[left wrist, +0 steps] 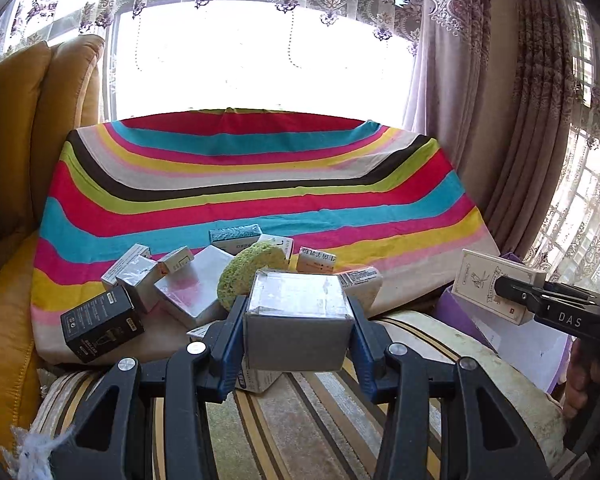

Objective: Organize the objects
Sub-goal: 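Carry both held boxes over the purple-rimmed box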

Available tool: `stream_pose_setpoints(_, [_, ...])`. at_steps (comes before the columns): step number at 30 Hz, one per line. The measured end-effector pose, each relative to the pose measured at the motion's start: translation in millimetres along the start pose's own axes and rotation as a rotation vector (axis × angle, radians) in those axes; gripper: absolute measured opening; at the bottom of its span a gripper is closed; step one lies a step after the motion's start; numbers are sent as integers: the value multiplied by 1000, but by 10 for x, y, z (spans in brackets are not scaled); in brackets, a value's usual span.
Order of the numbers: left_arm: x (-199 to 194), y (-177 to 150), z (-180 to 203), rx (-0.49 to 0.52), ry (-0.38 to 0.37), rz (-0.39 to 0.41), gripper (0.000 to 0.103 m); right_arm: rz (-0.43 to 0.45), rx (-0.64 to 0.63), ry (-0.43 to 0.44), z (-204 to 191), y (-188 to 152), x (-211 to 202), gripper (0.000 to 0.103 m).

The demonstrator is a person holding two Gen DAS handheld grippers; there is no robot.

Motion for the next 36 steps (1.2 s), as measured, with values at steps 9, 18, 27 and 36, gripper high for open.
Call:
stream_pose_setpoints(9, [254,94,703,139,-138,-39,48,-10,85,-122,706,-111,-133,56])
stream_pose_setpoints(18, [485,132,1327,242,-268,-94,48,-80,156,-239,1340,-457,-210,56])
stream_pose_setpoints(27, [604,94,2034,344,-413,-162,48,-142,213,-273,1680,-750,-259,56])
stream_pose_setpoints(36, [664,-38,2505,417,-529,-229,48,-148,232,-282,1842,-815,-303,56])
Point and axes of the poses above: each gripper's, at about its wrist camera, not at the fingertips, and x roughly the way its jaws point, z to its right, y to its top, the point moved 6 cm from there along x, roughly the way its jaws point, and after that the axes turned 3 degrees about x, right-handed, at the moved point
